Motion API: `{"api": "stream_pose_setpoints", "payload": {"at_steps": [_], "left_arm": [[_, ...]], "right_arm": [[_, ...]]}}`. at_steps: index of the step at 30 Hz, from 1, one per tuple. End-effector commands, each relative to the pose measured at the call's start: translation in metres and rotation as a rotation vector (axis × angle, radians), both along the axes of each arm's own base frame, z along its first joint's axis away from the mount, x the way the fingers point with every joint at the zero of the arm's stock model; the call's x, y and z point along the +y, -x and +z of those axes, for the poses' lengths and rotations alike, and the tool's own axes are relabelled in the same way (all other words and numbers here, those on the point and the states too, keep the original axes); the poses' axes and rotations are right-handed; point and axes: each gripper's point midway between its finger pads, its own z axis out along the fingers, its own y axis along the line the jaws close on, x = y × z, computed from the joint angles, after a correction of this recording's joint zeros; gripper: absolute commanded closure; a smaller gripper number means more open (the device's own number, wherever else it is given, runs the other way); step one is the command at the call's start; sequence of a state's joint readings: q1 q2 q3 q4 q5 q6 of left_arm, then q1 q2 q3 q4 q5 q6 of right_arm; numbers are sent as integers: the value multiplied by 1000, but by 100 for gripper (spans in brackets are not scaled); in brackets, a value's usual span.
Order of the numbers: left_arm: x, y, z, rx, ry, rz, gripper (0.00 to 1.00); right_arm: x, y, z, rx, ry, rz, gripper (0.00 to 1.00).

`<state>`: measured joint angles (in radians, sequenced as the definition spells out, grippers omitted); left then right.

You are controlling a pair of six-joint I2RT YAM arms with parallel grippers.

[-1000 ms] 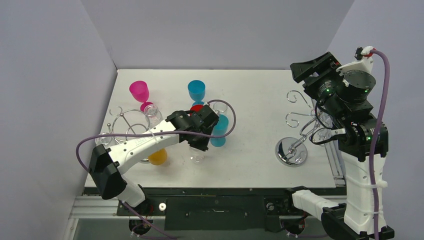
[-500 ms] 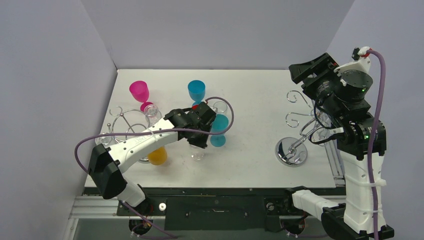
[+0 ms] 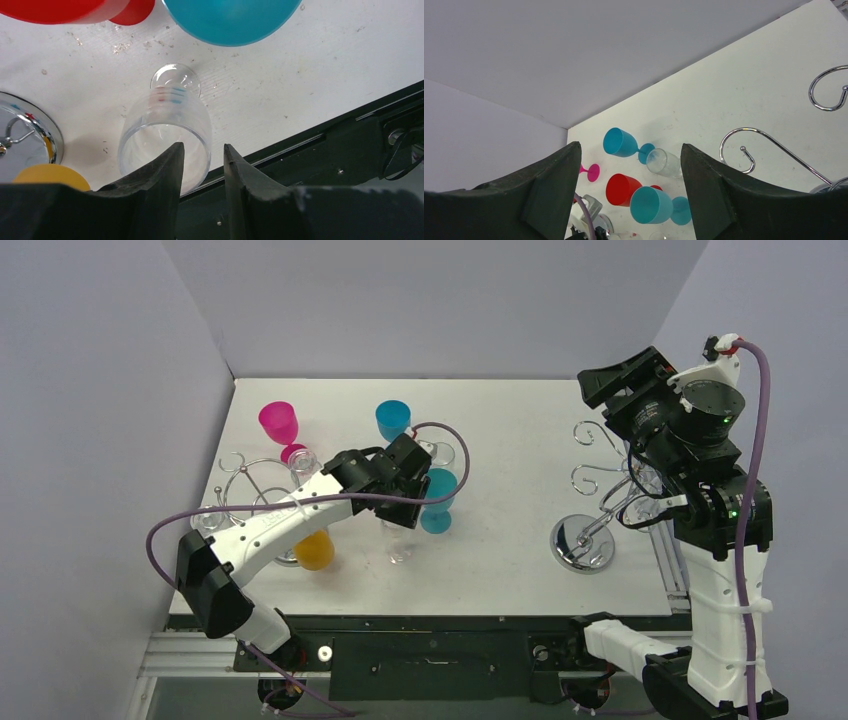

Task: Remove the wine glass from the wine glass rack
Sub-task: Place the wine glass at the center of the board.

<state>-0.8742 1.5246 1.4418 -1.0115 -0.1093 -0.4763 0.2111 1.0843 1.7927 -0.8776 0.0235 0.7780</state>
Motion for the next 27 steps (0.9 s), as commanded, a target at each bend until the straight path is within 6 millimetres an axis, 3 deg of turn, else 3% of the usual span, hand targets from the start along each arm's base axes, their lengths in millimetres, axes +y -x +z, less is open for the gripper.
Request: {"api": "stream_pose_setpoints", "payload": {"at_steps": [1, 8, 13, 22, 27], "left_arm": [[4, -10, 30, -77, 14, -5, 67], [10, -7, 57, -118, 41, -14, 61], [14, -3, 90, -166, 88, -32, 56], [3, 9, 147, -248, 248, -117, 42], [-9, 17, 167, -260, 352, -162, 40]], "right_arm": [[-3, 0, 2, -10, 9, -17, 32], [-13, 3, 1, 3, 31, -61, 31], [-32, 2, 1, 21, 34, -114, 29], [-95, 1, -13, 73, -31, -261, 29], [-134, 14, -16, 98, -50, -394, 29]]}}
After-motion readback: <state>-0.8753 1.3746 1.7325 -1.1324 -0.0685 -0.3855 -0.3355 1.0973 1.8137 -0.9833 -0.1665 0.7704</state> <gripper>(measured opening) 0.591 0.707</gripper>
